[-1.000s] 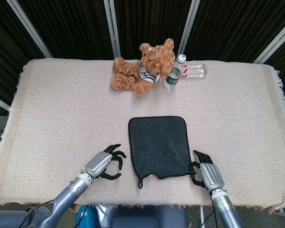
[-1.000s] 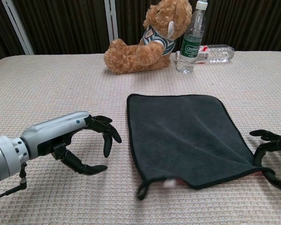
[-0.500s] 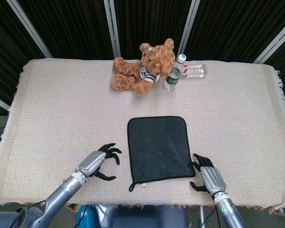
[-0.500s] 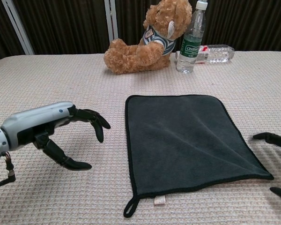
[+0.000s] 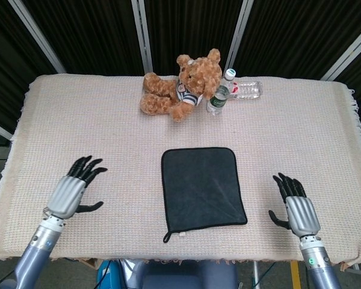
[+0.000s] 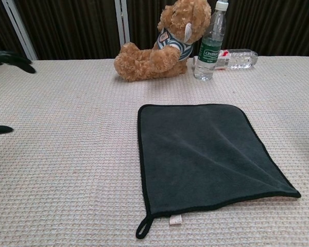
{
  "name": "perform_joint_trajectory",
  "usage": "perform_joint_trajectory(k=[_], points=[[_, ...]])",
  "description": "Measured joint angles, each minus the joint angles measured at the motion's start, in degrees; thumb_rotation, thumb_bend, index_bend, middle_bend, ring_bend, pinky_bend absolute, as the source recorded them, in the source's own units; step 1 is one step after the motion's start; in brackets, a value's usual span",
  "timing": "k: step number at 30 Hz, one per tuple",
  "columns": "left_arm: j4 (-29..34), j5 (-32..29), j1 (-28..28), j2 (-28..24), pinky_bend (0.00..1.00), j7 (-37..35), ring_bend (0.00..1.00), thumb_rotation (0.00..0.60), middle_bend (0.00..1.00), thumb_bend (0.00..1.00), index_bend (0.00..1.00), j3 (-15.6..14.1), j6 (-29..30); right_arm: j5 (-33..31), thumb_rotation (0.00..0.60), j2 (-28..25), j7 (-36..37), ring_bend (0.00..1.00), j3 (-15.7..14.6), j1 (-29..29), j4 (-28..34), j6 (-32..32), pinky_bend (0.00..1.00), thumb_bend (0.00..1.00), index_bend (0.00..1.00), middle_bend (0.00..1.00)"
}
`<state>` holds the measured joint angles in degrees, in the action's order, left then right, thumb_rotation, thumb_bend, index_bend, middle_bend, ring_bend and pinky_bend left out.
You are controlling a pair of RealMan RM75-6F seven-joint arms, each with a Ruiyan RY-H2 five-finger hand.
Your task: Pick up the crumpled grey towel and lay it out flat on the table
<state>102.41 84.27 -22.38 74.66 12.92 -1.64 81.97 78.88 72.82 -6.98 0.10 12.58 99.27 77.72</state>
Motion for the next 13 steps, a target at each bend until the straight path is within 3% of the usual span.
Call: perform_joint_trajectory(k=[3, 6, 13], points=[[0.4, 0.2, 4.7, -3.0, 0.0, 5.4, 0.0, 0.6, 0.01, 0.07, 0.1, -0.7, 6.3, 0.7, 0.6, -0.2, -0.8, 0.0, 0.3, -0.5, -2.3, 1.1, 0.0, 0.32, 0.0, 0.0], [0.9, -1.2, 9.8, -6.5, 0.0, 6.0, 0.0, 0.6, 0.0, 0.05, 0.07, -1.2, 10.9, 1.5, 0.6, -0.1, -0.9, 0.0, 0.5, -1.3, -3.6, 2.5, 0.0, 0.32, 0.0, 0.0], [0.1, -6.0, 14.7, -11.9, 0.0, 3.4, 0.0, 0.6, 0.0, 0.05, 0.05, -1.8, 11.9, 2.6, 0.6, -0.2, 0.0, 0.0, 1.3, -2.8, -4.4, 5.1, 0.0, 0.32, 0.0, 0.0]])
